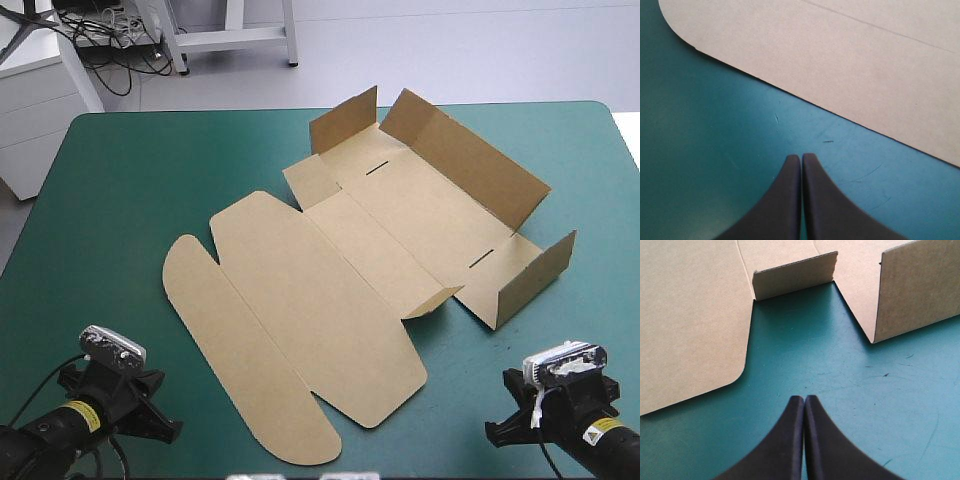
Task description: Fold the box
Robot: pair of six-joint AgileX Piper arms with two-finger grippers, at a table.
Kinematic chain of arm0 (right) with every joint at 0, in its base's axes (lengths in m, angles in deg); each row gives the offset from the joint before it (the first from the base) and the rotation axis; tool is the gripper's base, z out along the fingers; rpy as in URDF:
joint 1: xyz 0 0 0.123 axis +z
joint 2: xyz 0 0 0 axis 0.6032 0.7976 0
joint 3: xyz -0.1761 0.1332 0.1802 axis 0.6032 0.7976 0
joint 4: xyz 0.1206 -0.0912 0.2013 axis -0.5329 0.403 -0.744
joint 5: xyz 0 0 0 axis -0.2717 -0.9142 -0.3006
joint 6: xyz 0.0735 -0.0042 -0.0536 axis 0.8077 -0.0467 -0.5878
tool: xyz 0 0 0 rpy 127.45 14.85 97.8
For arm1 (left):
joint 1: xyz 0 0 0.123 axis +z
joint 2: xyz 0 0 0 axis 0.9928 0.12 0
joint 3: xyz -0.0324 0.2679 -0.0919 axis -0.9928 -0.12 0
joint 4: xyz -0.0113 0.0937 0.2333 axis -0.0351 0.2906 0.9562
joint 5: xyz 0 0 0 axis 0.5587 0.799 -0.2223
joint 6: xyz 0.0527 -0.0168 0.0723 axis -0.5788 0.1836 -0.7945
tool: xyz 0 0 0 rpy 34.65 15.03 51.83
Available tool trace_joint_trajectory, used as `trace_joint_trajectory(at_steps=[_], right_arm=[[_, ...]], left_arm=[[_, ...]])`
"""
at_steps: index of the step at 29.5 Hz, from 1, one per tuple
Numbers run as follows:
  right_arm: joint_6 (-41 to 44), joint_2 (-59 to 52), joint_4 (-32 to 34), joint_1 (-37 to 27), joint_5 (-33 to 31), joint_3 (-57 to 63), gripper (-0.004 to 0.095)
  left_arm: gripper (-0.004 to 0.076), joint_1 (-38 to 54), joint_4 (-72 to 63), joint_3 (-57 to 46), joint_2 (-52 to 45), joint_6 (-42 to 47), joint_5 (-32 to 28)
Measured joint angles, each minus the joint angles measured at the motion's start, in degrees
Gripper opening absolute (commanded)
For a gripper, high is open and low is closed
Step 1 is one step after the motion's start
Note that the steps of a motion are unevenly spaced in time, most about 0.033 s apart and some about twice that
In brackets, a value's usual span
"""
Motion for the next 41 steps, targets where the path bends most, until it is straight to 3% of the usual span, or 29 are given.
trace_joint_trajectory(at_steps=[9, 12, 17, 19, 31, 41], right_arm=[[2.4, 0.0, -3.4, 0.0, -0.2, 0.0, 0.0019], [3.8, 0.0, -4.5, 0.0, -0.4, -0.9, 0.0234], [6.0, 0.0, -5.2, 0.0, -1.0, -2.8, 0.0803], [8.8, 0.0, -5.6, 0.0, -1.0, -3.1, 0.0918], [24.7, 0.4, -12.5, 0.0, 0.3, -3.2, 0.0907], [23.2, 14.1, -21.6, 0.0, 10.3, -3.2, 0.0904]], left_arm=[[-0.001, 0.0, 0.0, 0.0, 0.0, 0.0, 0.1], [-0.001, 0.0, 0.0, 0.0, 0.0, 0.0, 0.1], [-0.001, 0.0, 0.0, 0.0, 0.0, 0.0, 0.1], [-0.001, 0.0, 0.0, 0.0, 0.0, 0.0, 0.1], [-0.001, 0.0, 0.0, 0.0, 0.0, 0.0, 0.1], [-0.001, 0.0, 0.0, 0.0, 0.0, 0.0, 0.1]])
